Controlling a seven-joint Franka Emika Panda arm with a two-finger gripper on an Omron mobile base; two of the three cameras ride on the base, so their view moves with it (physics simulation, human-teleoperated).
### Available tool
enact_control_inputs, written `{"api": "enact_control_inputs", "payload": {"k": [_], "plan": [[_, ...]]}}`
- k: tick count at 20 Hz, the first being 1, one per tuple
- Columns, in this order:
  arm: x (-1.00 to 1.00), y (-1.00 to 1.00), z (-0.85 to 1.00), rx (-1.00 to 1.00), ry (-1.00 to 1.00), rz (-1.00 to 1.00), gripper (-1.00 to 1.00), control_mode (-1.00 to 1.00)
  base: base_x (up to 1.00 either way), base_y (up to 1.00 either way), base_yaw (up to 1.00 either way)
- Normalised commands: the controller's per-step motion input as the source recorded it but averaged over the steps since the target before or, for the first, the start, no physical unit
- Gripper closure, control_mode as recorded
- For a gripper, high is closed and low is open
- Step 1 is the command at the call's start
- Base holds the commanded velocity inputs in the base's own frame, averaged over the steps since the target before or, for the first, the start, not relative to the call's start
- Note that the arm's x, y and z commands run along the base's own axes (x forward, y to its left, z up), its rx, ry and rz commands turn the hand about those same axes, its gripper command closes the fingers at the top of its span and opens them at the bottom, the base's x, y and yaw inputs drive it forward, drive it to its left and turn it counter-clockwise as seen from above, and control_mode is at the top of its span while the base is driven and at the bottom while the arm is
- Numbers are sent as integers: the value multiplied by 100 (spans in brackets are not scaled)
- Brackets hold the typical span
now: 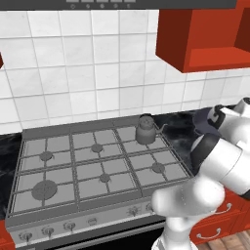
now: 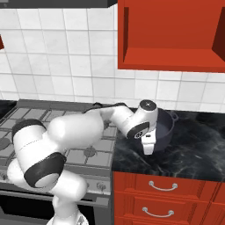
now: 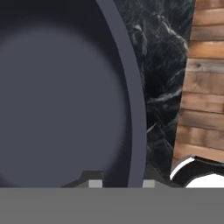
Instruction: Pick the kettle from the cabinet and place it on a stove burner. Then pick the pot from the counter and place it on another stove burner. Finally, turn both burners on.
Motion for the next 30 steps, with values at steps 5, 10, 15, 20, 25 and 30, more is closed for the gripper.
{"api": "enact_control_inputs", "payload": {"k": [5,10,15,20,25,30], "plan": [[-32,43,14,-7,2,19,100,-100,0,0,0],[-23,41,20,-3,6,24,100,-100,0,0,0],[-17,33,25,0,5,26,100,-100,0,0,0],[-10,29,14,0,11,22,100,-100,0,0,0],[-10,28,10,0,9,21,100,-100,0,0,0],[-6,31,6,0,9,19,100,-100,0,0,0]]}}
